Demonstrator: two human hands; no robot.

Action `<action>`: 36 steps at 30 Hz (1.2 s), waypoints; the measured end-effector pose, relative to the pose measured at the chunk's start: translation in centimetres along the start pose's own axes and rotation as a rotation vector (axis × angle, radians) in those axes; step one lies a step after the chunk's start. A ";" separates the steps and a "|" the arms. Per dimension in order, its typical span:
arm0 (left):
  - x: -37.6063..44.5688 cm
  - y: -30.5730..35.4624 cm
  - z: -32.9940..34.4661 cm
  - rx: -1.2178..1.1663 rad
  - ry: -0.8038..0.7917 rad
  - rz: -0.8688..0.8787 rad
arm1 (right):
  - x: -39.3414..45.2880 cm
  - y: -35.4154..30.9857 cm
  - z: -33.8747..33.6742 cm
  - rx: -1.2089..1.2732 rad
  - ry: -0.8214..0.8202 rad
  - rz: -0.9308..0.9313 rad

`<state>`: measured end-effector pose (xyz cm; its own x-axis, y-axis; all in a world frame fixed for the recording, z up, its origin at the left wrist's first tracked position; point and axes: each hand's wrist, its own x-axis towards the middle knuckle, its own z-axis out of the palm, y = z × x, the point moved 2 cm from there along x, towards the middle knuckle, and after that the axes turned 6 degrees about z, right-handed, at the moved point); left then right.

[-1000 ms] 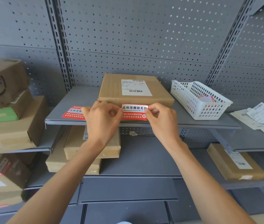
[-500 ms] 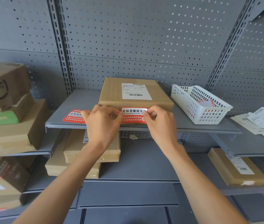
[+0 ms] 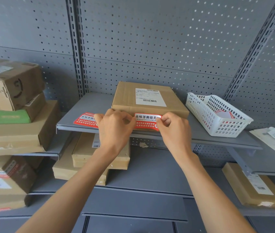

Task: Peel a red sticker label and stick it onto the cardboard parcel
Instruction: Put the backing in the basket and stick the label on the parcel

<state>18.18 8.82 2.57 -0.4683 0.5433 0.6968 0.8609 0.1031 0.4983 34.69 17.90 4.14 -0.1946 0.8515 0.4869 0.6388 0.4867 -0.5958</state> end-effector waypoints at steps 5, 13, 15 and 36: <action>0.1 -0.1 0.0 0.009 0.006 -0.004 | 0.2 -0.3 -0.1 -0.013 0.001 -0.016; 0.2 -0.5 0.4 0.023 0.014 0.020 | 1.0 0.3 0.4 -0.156 0.023 -0.055; 0.2 -0.5 0.5 0.003 0.012 0.016 | 1.5 0.5 0.5 -0.165 0.016 -0.054; 2.6 -2.1 1.9 -0.158 -0.064 0.053 | 1.7 2.4 0.2 0.051 0.196 -0.032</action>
<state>15.53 11.58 2.39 -0.4049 0.5972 0.6924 0.8398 -0.0566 0.5400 35.73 20.56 3.35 -0.0623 0.7837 0.6180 0.5955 0.5261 -0.6071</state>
